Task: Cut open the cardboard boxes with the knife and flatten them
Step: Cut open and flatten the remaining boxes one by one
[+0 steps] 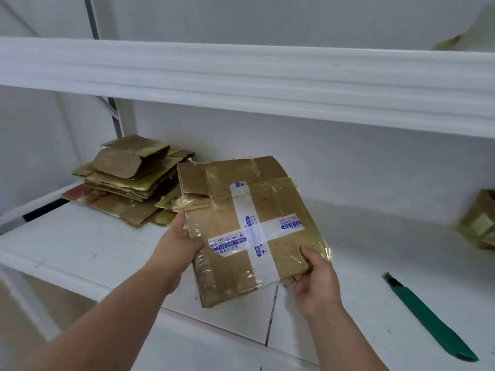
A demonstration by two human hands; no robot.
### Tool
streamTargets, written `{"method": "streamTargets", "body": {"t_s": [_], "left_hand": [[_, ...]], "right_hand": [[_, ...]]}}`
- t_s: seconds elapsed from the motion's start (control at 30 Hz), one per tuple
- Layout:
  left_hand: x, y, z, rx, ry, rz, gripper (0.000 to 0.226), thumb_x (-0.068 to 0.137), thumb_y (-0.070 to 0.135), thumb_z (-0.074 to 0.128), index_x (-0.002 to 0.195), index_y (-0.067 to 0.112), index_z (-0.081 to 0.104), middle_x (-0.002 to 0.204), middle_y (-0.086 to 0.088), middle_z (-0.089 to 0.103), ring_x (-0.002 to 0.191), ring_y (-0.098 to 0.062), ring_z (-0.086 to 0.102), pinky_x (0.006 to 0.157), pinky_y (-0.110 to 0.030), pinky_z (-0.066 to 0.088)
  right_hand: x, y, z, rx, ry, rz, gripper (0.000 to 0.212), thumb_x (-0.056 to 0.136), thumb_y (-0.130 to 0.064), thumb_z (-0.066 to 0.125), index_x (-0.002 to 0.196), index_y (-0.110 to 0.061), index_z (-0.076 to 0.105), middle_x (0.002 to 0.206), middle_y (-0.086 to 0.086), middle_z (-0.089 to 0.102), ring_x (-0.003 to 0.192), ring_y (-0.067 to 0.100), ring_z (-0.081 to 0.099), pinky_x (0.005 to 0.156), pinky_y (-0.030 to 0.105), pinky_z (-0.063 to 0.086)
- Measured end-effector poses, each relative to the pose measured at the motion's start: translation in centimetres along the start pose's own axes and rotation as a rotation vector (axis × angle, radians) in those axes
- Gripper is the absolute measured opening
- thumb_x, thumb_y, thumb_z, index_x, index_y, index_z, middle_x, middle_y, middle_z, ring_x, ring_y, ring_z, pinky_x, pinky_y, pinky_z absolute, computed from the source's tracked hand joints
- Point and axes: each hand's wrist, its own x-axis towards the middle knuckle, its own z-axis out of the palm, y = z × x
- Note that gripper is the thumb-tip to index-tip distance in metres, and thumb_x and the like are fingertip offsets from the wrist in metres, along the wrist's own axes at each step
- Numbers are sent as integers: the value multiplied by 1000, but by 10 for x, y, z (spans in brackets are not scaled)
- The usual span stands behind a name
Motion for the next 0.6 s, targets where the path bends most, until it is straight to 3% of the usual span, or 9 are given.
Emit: {"method": "streamTargets", "body": {"t_s": [0.13, 0.23, 0.33, 0.47, 0.53, 0.6], "left_hand": [[25, 7, -23, 199, 156, 30, 48, 91, 3, 60, 123, 38, 53, 87, 7, 73, 73, -12, 72, 55, -24, 53], [49, 10, -38, 391, 237, 76, 63, 93, 12, 59, 146, 37, 34, 97, 9, 67, 86, -15, 66, 68, -33, 55], [77, 13, -53, 419, 218, 104, 78, 91, 23, 64, 152, 36, 17, 114, 4, 63, 91, -18, 64, 70, -36, 56], [112, 24, -74, 517, 39, 89, 85, 77, 22, 78, 146, 39, 30, 139, 4, 46, 106, -20, 57, 76, -36, 57], [129, 27, -87, 649, -25, 135, 83, 75, 11, 76, 143, 37, 37, 144, 3, 38, 109, -24, 56, 69, -30, 58], [146, 30, -97, 752, -46, 228, 78, 76, 5, 73, 141, 34, 43, 148, 2, 30, 121, -23, 49, 77, -26, 55]], "right_hand": [[13, 10, 20, -58, -74, 2, 26, 96, -2, 54, 118, -11, 65, 101, 11, 76, 80, 24, 75, 58, 33, 60], [24, 22, 40, -60, -79, 1, 29, 97, 1, 54, 122, -11, 63, 101, 11, 76, 81, 24, 75, 57, 31, 59], [40, 33, 64, 1, -6, -25, 33, 96, 2, 56, 125, -12, 62, 101, 9, 76, 81, 22, 75, 57, 30, 59], [62, 49, 102, 100, 79, -49, 33, 95, 0, 59, 125, -15, 62, 106, 8, 76, 85, 23, 75, 59, 30, 60], [73, 60, 122, 104, 112, -59, 35, 95, -2, 61, 127, -16, 59, 109, 9, 75, 88, 24, 75, 72, 37, 62], [81, 70, 141, 83, 137, -68, 36, 94, -5, 63, 127, -17, 57, 110, 9, 74, 91, 25, 75, 85, 42, 60]]}}
